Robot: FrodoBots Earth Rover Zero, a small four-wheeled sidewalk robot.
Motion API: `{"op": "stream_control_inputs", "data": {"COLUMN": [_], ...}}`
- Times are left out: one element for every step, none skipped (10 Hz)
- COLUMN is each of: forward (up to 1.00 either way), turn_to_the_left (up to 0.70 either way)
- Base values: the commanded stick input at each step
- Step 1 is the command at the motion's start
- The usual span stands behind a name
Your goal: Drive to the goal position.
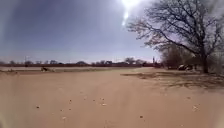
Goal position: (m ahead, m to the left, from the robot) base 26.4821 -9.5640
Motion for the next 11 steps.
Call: {"op": "stream_control_inputs", "data": {"forward": [1.00,1.00,1.00,1.00,1.00,1.00,1.00,1.00,1.00,1.00,1.00], "turn_to_the_left": [-0.27,-0.27,-0.27,-0.27,-0.27,-0.27,-0.27,-0.27,-0.27,-0.27,-0.27]}}
